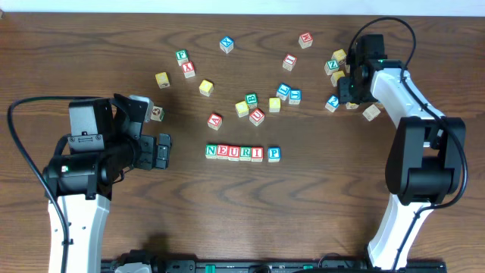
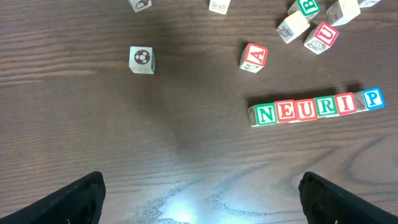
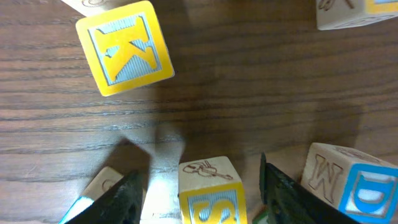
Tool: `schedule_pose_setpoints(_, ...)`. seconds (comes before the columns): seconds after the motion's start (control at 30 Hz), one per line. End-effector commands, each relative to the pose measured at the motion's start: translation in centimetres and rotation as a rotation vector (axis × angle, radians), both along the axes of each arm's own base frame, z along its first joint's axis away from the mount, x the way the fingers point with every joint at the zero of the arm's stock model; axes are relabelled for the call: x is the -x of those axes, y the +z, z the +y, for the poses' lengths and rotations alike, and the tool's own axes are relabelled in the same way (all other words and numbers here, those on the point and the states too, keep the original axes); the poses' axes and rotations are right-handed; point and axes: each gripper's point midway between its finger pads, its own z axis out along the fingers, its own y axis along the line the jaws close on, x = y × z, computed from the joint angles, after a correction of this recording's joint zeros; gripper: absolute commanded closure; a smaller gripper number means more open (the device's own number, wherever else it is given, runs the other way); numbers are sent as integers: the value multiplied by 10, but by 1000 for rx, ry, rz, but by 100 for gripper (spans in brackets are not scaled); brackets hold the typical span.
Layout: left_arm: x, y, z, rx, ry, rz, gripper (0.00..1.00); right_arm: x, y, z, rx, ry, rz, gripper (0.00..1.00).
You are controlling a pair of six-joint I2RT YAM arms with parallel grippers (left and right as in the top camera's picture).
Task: Spell out NEURIPS
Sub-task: 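Lower the right gripper and close it on the yellow S block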
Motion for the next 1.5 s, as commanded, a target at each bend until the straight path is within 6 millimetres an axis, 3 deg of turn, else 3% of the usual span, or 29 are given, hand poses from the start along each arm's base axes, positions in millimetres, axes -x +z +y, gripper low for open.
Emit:
schedule_pose_setpoints(0.0,-2,9,-1,1,-12,-29,2,-1,-2,-9,9,-27,-1,48)
schedule_pose_setpoints(0.4,-2,9,-1,2,-13,-29,2,7,-5,-17,10,-39,33,59)
schedule_pose_setpoints(0.67,-2,9,-1,2,-12,-29,2,9,-5,-15,9,-37,44,81)
schedule_pose_setpoints(1.03,-2,9,-1,2,-13,-29,2,14,-1,-15,5,-48,54,97)
schedule_pose_setpoints(1.27,-2,9,-1,2,-13,-29,2,10,50,-11,-6,-42,-46,97)
schedule_pose_setpoints(1.47,-2,9,-1,1,-12,-29,2,23,96,5,-24,-44,-98,96)
